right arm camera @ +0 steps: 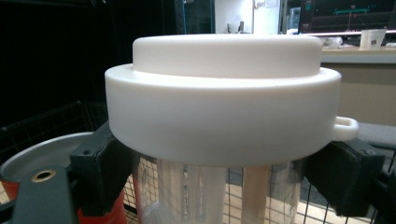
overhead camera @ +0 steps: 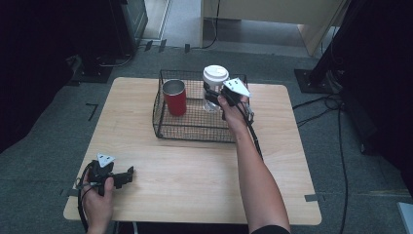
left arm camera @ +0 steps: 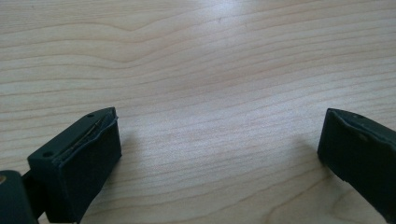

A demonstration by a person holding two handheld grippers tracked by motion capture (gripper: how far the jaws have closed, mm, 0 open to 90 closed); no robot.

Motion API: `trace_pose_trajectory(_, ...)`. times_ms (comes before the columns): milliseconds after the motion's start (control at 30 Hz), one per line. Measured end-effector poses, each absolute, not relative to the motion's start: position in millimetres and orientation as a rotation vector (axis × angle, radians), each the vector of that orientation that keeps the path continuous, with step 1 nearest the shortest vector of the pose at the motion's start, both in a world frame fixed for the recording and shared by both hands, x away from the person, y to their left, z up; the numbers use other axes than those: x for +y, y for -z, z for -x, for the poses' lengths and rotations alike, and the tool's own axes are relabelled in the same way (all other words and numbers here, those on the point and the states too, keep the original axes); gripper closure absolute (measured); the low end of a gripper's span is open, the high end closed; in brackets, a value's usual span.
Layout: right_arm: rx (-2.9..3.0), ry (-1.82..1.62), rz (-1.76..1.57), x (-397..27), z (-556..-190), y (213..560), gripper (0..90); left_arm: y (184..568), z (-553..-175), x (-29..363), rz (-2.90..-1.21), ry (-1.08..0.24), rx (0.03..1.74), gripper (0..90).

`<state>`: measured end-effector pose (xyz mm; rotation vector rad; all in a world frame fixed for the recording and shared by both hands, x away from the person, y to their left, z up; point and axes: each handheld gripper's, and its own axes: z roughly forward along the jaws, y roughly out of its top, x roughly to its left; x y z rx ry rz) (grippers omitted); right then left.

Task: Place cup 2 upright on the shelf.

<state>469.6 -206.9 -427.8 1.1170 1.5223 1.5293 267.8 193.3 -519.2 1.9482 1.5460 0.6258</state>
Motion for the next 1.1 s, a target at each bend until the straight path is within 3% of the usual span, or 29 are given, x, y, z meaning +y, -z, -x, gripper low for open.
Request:
trace_pose_trajectory(900,1.765,-1.395,-1.137,-196.7,-480.2,439.7,15.0,519.2,-267.8,193.3,-1.949,-0.626,1.546,0.0)
trace_pose_trajectory(1100,1.793,-1.394,-1.152,-200.9,-477.9,435.3,6.1,519.2,-267.8,193.3,-1.949,-0.626,1.546,0.0)
